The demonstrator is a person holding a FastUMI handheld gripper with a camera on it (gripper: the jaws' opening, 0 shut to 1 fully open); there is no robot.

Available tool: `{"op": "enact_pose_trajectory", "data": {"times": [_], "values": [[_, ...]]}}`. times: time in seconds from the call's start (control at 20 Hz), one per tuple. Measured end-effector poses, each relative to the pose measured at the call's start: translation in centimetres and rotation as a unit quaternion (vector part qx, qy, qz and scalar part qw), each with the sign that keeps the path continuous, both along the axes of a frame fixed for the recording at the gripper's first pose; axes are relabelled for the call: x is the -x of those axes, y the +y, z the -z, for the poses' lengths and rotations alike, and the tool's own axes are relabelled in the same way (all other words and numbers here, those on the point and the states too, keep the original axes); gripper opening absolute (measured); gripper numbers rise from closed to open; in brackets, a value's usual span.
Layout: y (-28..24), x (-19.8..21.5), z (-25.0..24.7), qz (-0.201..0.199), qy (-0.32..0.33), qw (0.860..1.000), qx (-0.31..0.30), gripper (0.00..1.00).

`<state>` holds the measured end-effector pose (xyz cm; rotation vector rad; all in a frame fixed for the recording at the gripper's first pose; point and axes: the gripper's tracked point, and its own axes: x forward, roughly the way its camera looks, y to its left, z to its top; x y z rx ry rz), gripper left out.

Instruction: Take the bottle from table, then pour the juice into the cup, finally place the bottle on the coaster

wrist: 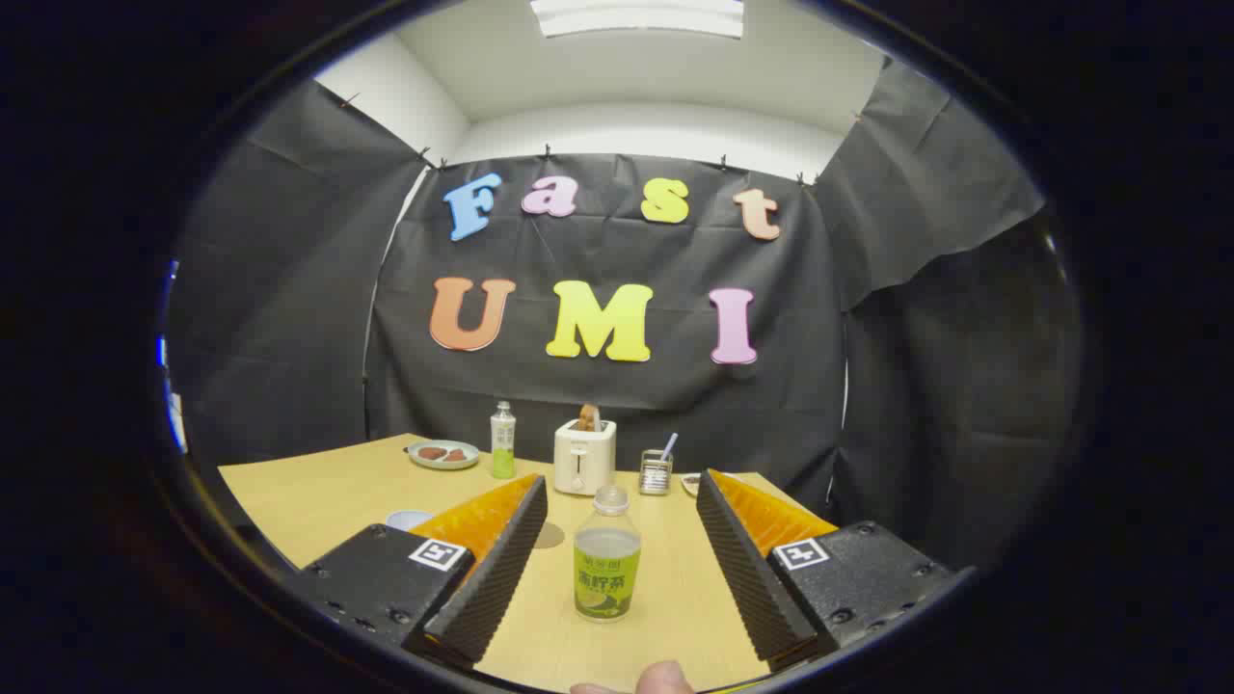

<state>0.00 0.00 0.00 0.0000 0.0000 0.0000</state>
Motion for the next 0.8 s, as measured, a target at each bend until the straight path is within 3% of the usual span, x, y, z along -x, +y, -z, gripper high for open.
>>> {"op": "enact_pose_trajectory", "data": {"times": [0.8], "values": [[0.9, 0.3, -0.3, -0.024, -0.001, 1.0, -0.004, 1.0]]}}
